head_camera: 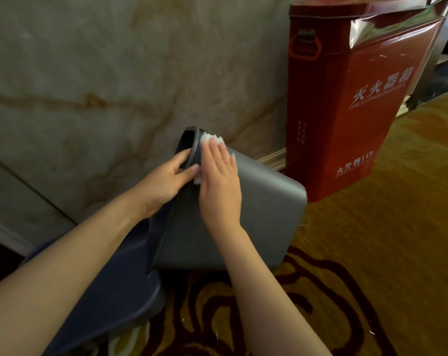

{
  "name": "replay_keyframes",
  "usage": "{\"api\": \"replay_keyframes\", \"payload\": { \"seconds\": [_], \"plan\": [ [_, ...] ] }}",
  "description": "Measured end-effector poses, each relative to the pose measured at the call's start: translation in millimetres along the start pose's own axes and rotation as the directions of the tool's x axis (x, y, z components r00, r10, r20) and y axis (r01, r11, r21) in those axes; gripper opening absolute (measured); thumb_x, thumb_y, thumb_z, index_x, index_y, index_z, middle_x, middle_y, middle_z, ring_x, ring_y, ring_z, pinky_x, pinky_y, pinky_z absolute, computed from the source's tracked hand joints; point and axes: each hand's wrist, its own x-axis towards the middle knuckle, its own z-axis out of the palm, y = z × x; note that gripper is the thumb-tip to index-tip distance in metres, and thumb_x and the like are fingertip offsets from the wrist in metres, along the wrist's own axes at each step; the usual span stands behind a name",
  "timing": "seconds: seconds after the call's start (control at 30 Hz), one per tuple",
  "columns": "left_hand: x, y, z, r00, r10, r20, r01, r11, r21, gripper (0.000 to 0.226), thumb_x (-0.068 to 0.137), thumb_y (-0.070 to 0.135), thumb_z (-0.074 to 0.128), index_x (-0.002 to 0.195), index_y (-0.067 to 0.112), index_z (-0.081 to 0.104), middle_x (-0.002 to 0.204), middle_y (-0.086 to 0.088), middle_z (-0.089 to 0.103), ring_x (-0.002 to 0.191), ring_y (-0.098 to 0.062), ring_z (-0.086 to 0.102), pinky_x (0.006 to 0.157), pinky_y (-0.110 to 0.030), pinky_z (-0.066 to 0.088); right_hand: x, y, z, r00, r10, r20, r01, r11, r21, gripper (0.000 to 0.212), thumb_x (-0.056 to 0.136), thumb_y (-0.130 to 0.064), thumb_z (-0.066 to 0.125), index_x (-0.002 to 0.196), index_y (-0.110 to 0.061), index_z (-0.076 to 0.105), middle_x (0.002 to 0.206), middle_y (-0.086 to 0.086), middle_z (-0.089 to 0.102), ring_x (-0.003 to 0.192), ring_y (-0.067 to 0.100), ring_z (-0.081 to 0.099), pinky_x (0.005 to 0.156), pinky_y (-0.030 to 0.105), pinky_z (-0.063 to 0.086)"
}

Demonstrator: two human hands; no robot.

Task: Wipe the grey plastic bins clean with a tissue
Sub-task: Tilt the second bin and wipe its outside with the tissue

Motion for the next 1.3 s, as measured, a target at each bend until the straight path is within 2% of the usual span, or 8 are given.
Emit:
{"api": "replay_keyframes", "payload": {
  "seconds": [0.1,0.33,0.57,0.73,0.83,1.0,1.2,1.3],
  "plan": [
    [5,1,5,0.999,0.011,-0.035,-0.013,0.999,-0.035,0.031,0.093,0.016,0.045,0.117,0.035,0.050,0.097,0.013,0.070,0.087,0.004,0.067,0.067,-0.009,0.050,10,10,0,1.000,-0.012,0.015,0.012,1.000,-0.007,0.050,0.094,-0.005,0.038,0.143,-0.013,0.029,0.151,0.006,0.031,0.142,0.018,0.019,0.117,0.035,0.008],
    [12,-1,9,0.930,-0.045,-0.365,-0.029,0.980,-0.195,0.031,0.094,0.011,0.043,0.123,0.007,0.054,0.097,0.000,0.064,0.087,-0.011,0.062,0.082,-0.022,0.051,-8,101,-29,0.951,0.300,0.078,-0.300,0.954,-0.014,0.044,0.098,-0.005,0.033,0.141,-0.011,0.033,0.150,0.005,0.034,0.141,0.016,0.021,0.117,0.034,0.014],
    [11,10,-12,0.869,-0.145,-0.473,0.020,0.966,-0.260,0.019,0.093,0.014,0.047,0.108,0.015,0.060,0.083,0.006,0.063,0.063,0.000,0.064,0.059,-0.016,0.055,-5,126,-79,0.959,0.237,0.156,-0.240,0.971,-0.003,0.041,0.098,-0.011,0.040,0.138,-0.019,0.040,0.148,0.005,0.035,0.139,0.017,0.025,0.116,0.034,0.016],
    [8,25,-35,0.814,-0.229,-0.534,0.049,0.943,-0.330,0.026,0.093,0.015,0.046,0.117,0.011,0.056,0.071,0.003,0.064,0.065,-0.009,0.061,0.064,-0.028,0.051,-16,113,-99,0.922,0.321,0.217,-0.318,0.947,-0.049,0.041,0.100,-0.020,0.035,0.141,-0.024,0.034,0.149,0.000,0.035,0.137,0.026,0.030,0.115,0.041,0.022],
    [3,31,-48,0.768,-0.285,-0.574,0.044,0.917,-0.396,0.028,0.094,0.016,0.045,0.120,0.010,0.055,0.077,0.002,0.061,0.069,-0.011,0.059,0.074,-0.035,0.046,-40,94,-95,0.890,0.433,0.143,-0.431,0.901,-0.049,0.044,0.100,-0.025,0.034,0.144,-0.026,0.027,0.146,0.001,0.041,0.133,0.024,0.038,0.108,0.042,0.035],
    [-1,32,-60,0.733,-0.349,-0.584,0.042,0.880,-0.474,0.031,0.094,0.019,0.044,0.124,0.013,0.052,0.094,0.000,0.060,0.090,-0.020,0.058,0.086,-0.040,0.046,-78,49,-63,0.897,0.431,-0.096,-0.435,0.900,-0.031,0.048,0.099,-0.016,0.034,0.144,-0.023,0.017,0.152,-0.008,0.013,0.140,0.012,0.014,0.115,0.043,0.025],
    [-3,30,-68,0.667,-0.491,-0.561,0.104,0.807,-0.582,0.035,0.092,0.024,0.049,0.126,0.015,0.051,0.129,-0.004,0.057,0.112,-0.021,0.056,0.098,-0.040,0.045,-120,-21,-16,0.996,0.075,-0.055,-0.075,0.997,-0.007,0.058,0.089,-0.004,0.034,0.144,-0.018,0.021,0.153,0.003,0.022,0.143,0.019,0.014,0.117,0.035,0.010],
    [-3,35,-71,0.681,-0.490,-0.545,0.127,0.811,-0.571,0.037,0.093,0.024,0.048,0.128,0.015,0.050,0.130,-0.005,0.056,0.113,-0.022,0.056,0.092,-0.039,0.046,-133,-21,-12,0.989,-0.142,-0.041,0.141,0.990,-0.024,0.053,0.089,-0.008,0.039,0.140,-0.017,0.030,0.146,0.004,0.038,0.140,0.018,0.024,0.115,0.037,0.021]
  ]
}}
